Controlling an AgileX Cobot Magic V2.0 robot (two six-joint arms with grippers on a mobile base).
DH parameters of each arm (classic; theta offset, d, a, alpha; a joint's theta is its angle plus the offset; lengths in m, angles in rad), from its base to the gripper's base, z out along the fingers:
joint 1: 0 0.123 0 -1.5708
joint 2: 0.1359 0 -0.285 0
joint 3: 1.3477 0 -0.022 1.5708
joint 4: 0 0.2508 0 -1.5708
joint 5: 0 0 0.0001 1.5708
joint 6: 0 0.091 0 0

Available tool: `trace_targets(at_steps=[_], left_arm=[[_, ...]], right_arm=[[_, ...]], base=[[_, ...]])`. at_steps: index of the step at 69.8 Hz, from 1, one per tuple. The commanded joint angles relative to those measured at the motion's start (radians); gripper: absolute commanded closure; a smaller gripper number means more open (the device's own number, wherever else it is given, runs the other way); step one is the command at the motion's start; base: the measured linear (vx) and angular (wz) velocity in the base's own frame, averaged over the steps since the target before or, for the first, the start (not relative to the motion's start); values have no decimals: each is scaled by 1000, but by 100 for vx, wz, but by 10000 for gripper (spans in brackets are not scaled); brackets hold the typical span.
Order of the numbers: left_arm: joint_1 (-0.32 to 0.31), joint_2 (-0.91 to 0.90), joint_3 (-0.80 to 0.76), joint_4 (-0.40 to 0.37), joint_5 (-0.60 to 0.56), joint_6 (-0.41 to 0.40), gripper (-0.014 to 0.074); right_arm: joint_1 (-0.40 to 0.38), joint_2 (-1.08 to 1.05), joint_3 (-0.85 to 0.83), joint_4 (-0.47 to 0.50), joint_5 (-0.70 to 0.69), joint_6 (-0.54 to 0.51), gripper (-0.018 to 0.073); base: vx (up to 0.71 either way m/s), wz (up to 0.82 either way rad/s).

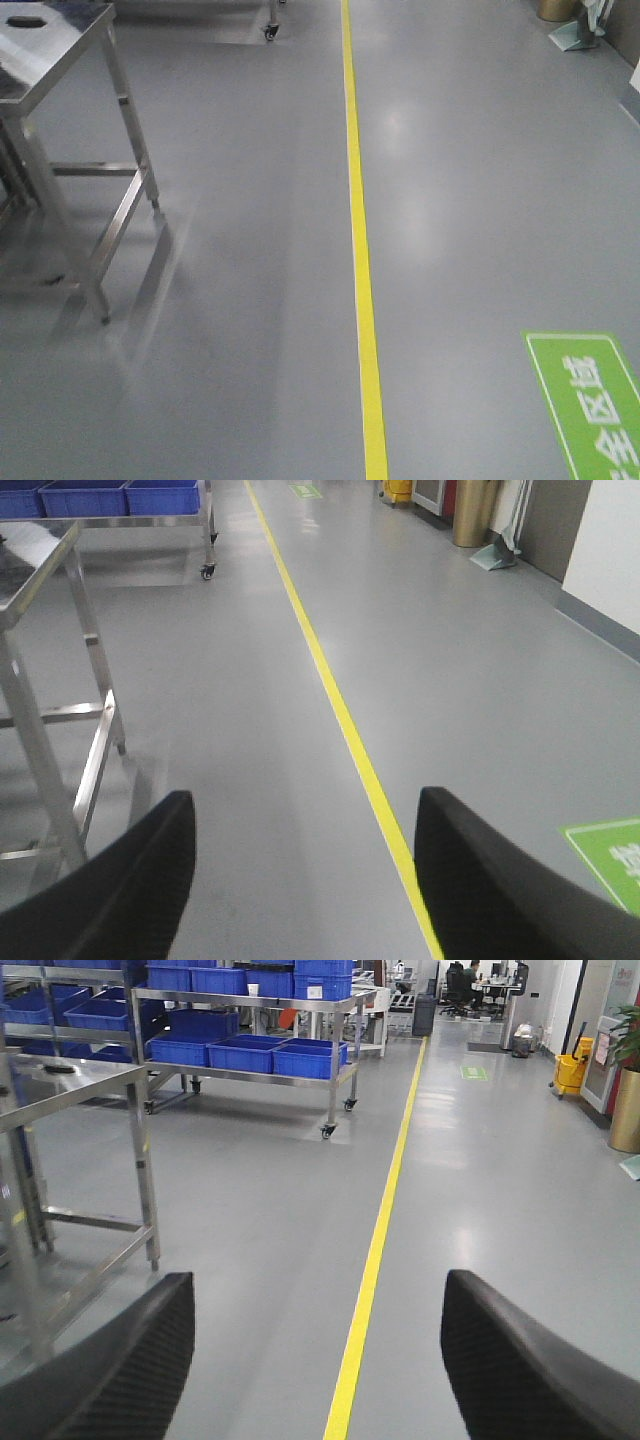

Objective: Move and align brake pads A on conveyor
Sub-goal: 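Drive along the yellow floor line past the steel racks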

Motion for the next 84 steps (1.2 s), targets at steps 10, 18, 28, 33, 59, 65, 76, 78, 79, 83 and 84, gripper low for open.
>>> trace_targets(at_steps=[10,18,28,33,59,65,76,78,79,83,84], left_arm=[[-8,11,-26,-5,-71,2,150],[-8,11,-26,-5,-71,2,150],[-8,11,-26,-5,-71,2,150],[-8,11,-26,-5,-71,2,150],[-8,11,-26,-5,-71,2,150],[-8,11,-26,-5,-71,2,150],[-8,11,-26,-5,-72,2,150],[-8,11,-26,-5,-72,2,150],[-8,11,-26,-5,-72,2,150],[-8,11,-26,-5,-72,2,150],[-8,11,-26,-5,-72,2,150]], right_arm=[[0,12,-25,-7,-77,-10,52],[0,12,-25,-7,-77,-10,52],[0,12,-25,-7,-77,-10,52],[0,12,-25,-7,-77,-10,52],[0,12,-25,-7,-77,-10,52],[0,12,-25,-7,-77,-10,52],[0,12,-25,-7,-77,-10,52],[0,12,-25,-7,-77,-10,52],[0,12,-25,-7,-77,-10,52],[0,12,-25,-7,-77,-10,52],[0,12,-25,-7,-77,-10,52]], base=[[83,-8],[82,-11],[82,-3],[81,3],[78,4],[73,3],[69,3],[67,3],[65,2],[65,3],[64,2]])
